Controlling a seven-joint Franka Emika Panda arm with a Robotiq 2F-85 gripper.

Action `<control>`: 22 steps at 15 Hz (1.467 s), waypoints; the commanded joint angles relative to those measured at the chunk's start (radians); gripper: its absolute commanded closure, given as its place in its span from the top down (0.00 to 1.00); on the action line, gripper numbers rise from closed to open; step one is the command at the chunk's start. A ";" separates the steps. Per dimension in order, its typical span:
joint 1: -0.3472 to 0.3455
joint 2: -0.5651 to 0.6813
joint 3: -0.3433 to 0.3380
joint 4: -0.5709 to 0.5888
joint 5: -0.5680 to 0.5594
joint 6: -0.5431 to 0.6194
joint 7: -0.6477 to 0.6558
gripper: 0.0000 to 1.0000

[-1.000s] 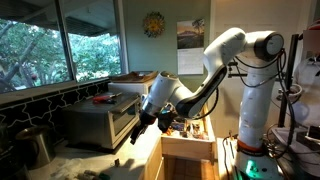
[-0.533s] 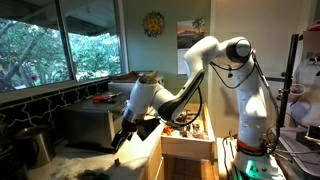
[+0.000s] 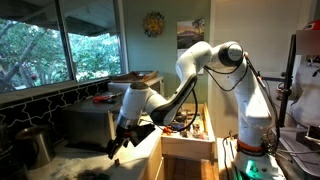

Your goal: Put the brown marker in the basket

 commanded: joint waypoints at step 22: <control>0.577 0.496 -0.545 0.651 0.323 -0.080 -0.254 0.59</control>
